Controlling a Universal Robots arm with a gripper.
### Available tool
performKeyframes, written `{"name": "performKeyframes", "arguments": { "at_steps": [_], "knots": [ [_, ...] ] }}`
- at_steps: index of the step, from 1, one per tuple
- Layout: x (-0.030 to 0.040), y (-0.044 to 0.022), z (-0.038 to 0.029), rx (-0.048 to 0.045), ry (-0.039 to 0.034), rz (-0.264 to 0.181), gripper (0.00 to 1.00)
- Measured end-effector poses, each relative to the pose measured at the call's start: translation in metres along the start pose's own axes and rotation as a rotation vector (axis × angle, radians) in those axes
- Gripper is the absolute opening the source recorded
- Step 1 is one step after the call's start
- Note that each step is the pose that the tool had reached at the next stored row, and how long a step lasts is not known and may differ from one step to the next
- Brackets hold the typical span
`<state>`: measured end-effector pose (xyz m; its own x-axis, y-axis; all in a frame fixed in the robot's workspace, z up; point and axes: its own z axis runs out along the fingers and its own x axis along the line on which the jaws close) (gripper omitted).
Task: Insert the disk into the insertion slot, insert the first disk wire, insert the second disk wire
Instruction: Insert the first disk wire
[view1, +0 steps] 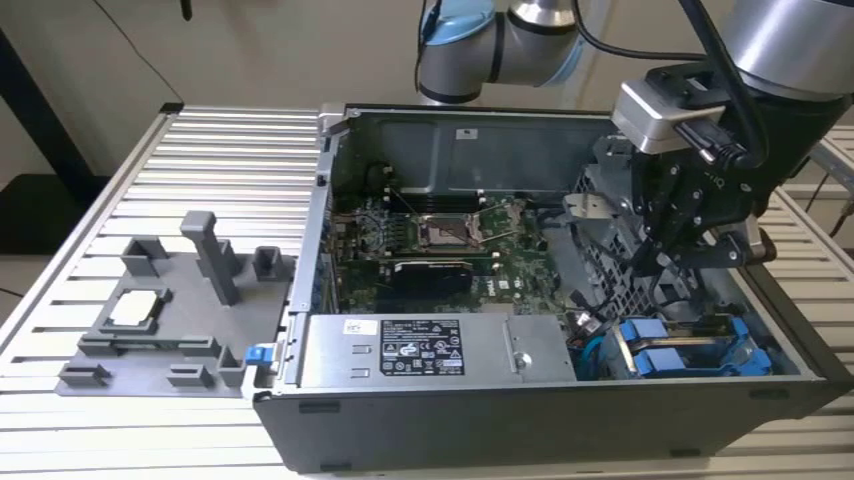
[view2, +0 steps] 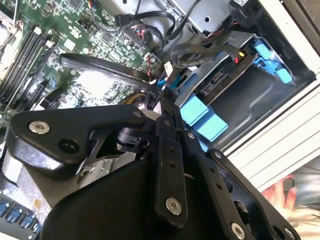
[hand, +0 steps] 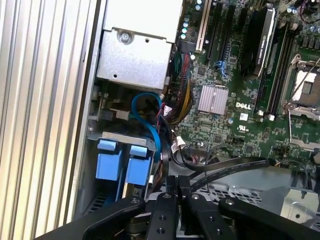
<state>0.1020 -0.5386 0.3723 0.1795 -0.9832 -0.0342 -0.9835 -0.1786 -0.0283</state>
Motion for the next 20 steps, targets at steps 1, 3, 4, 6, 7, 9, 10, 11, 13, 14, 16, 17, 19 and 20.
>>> {"name": "performKeyframes", "arguments": {
  "at_steps": [1,3,4,6,7,9,10,11,13,14,16,17,19,20],
  "knots": [
    [0.0000,0.0000,0.0000,0.0000,-0.0001,0.000,0.15],
    [0.0000,0.0000,0.0001,0.0000,-0.0003,0.000,0.15],
    [0.0000,0.0000,0.0001,0.0000,-0.0003,0.000,0.15],
    [0.0000,0.0000,0.0000,0.0000,-0.0003,0.000,0.15],
    [0.0000,0.0000,0.0000,0.0000,-0.0003,0.000,0.15],
    [0.0000,0.0000,0.0000,0.0001,-0.0004,0.000,0.15],
    [0.0000,0.0000,0.0000,0.0001,-0.0004,0.000,0.15],
    [0.0000,0.0000,0.0000,0.0001,-0.0004,0.000,0.15],
    [0.0000,0.0000,0.0000,0.0001,-0.0005,0.000,0.16],
    [0.0000,0.0000,-0.0001,0.0001,-0.0006,0.000,0.22],
    [0.0000,0.0001,-0.0012,-0.0006,-0.0006,0.000,0.22],
    [-0.0002,0.0004,-0.0024,-0.0007,-0.0007,0.000,0.29],
    [-0.0004,0.0010,-0.0057,-0.0004,-0.0023,0.000,0.29],
    [-0.0005,0.0011,-0.0069,0.0001,-0.0051,0.001,0.29]
  ]
}}
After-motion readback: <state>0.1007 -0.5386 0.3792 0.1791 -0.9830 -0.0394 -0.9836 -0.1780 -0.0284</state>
